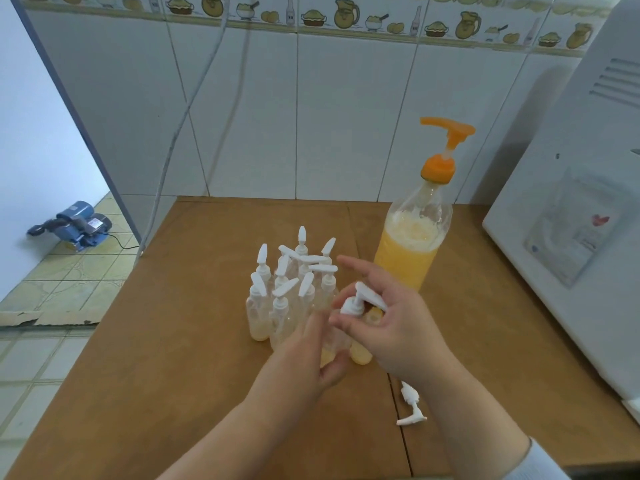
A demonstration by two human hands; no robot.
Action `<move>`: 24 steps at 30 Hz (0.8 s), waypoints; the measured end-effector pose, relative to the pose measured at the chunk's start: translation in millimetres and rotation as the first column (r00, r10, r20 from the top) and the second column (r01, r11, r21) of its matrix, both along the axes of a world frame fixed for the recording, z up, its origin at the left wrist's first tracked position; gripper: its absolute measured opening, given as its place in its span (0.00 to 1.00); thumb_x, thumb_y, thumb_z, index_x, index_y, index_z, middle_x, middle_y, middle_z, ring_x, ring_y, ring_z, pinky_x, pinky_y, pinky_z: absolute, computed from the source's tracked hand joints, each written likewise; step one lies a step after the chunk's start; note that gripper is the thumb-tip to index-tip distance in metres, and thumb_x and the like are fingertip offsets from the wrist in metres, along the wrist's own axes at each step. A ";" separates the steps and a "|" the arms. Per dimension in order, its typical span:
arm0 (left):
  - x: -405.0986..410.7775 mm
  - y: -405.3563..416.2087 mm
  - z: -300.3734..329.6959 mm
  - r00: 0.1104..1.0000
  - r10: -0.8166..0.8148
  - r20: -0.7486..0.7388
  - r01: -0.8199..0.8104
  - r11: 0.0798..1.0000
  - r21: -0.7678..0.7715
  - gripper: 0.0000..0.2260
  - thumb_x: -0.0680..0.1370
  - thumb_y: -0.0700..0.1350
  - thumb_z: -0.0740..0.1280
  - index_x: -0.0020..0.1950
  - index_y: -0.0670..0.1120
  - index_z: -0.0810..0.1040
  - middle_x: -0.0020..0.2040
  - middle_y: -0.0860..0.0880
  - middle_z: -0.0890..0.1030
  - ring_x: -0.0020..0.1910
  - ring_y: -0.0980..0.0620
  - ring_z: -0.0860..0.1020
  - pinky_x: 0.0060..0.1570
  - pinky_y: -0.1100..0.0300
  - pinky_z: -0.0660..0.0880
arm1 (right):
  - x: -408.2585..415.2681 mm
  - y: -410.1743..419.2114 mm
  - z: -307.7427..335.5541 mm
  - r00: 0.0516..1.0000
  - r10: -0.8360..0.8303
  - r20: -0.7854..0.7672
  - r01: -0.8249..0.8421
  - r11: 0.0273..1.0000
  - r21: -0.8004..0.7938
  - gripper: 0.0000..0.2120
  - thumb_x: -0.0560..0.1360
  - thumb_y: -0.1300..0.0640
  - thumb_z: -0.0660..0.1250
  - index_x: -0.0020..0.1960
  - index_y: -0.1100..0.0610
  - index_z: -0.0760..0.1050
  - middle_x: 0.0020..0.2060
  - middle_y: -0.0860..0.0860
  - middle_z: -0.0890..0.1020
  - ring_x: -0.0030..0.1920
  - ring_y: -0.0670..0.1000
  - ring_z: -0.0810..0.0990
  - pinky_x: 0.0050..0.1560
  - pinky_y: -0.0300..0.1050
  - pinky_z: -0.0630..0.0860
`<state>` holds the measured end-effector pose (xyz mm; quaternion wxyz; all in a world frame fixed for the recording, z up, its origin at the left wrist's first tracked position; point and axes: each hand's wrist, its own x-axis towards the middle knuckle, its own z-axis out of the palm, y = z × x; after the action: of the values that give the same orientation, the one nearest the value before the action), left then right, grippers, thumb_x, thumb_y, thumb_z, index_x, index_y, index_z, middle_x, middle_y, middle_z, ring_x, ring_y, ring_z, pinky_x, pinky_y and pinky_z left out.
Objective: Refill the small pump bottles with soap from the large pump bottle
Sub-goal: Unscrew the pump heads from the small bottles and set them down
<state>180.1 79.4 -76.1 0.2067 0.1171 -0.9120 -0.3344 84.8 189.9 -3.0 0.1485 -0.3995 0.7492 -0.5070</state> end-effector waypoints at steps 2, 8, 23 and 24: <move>-0.5 3.3 -2.9 0.998 0.056 -0.037 -0.059 0.992 -0.113 0.13 0.76 0.56 0.62 0.56 0.51 0.70 0.45 0.56 0.76 0.42 0.60 0.75 0.41 0.63 0.73 | 0.1 3.9 8.1 1.000 -0.029 -0.008 0.028 0.998 -0.058 0.28 0.69 0.64 0.74 0.63 0.45 0.72 0.43 0.47 0.81 0.44 0.51 0.80 0.48 0.46 0.80; -4.1 2.3 -23.8 0.979 0.148 0.138 -0.160 0.983 0.085 0.12 0.76 0.58 0.64 0.54 0.54 0.70 0.41 0.57 0.73 0.39 0.60 0.72 0.39 0.68 0.67 | -19.9 44.3 40.2 0.925 -0.380 0.022 0.373 0.890 -0.264 0.18 0.60 0.51 0.71 0.49 0.43 0.76 0.43 0.41 0.82 0.43 0.40 0.81 0.43 0.29 0.77; -15.7 8.4 -49.4 0.933 0.231 0.275 -0.294 0.931 0.217 0.23 0.75 0.55 0.67 0.67 0.50 0.66 0.57 0.54 0.75 0.55 0.56 0.75 0.56 0.62 0.72 | -31.7 93.6 -129.8 0.558 -0.803 0.209 0.822 0.570 -0.008 0.08 0.69 0.59 0.75 0.43 0.51 0.76 0.40 0.50 0.81 0.36 0.48 0.76 0.32 0.31 0.71; -7.4 5.8 -50.3 0.925 0.270 0.268 -0.330 0.920 0.211 0.22 0.76 0.55 0.66 0.67 0.51 0.66 0.55 0.57 0.75 0.52 0.58 0.76 0.54 0.61 0.74 | -29.9 93.3 -138.6 0.588 -0.789 0.178 0.801 0.599 0.006 0.09 0.69 0.60 0.75 0.42 0.50 0.76 0.41 0.49 0.81 0.38 0.48 0.77 0.34 0.29 0.71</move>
<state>172.7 85.2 -126.4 0.1305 0.3203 -0.8509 -0.3955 55.0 283.2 -141.6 -0.0481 0.0144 0.8142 -0.5783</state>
